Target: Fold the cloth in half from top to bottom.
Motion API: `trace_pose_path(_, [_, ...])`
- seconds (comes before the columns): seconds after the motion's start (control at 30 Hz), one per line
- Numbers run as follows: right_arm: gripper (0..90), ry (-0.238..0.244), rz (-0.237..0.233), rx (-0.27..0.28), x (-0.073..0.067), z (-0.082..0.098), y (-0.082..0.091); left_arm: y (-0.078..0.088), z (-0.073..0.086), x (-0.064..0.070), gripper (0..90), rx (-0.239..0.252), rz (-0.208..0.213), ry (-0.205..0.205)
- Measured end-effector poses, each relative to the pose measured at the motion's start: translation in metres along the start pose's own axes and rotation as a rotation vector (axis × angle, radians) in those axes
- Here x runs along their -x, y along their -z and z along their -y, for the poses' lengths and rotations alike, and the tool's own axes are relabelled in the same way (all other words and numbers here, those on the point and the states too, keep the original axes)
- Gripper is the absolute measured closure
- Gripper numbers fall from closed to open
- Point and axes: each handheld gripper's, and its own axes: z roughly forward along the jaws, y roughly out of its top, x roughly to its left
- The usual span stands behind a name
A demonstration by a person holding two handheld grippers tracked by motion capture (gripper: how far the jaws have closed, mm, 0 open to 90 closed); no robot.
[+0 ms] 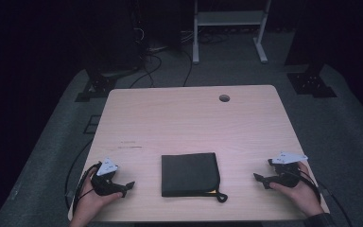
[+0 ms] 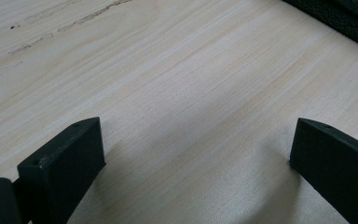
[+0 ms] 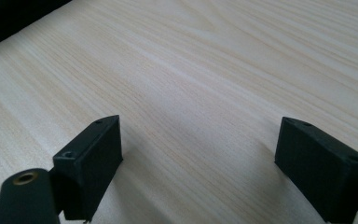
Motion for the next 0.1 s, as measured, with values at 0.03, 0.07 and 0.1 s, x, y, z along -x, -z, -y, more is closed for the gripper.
trace_pose_path(0.03, [12.8, -0.002, 0.001, -0.001, 0.0000, 0.0000, 0.0000, -0.0002, 0.0000, 0.0001, 1.7, 0.001, 0.000, 0.000])
trace_pose_path(0.07, [12.7, -0.002, 0.002, -0.001, 0.0000, -0.0001, -0.0001, -0.0002, -0.0002, 0.0004, 1.5, -0.003, -0.002, 0.001])
trace_pose_path(0.1, [12.4, -0.003, 0.003, -0.002, 0.0000, -0.0001, -0.0001, -0.0005, -0.0002, 0.0008, 1.4, 0.001, -0.004, 0.002])
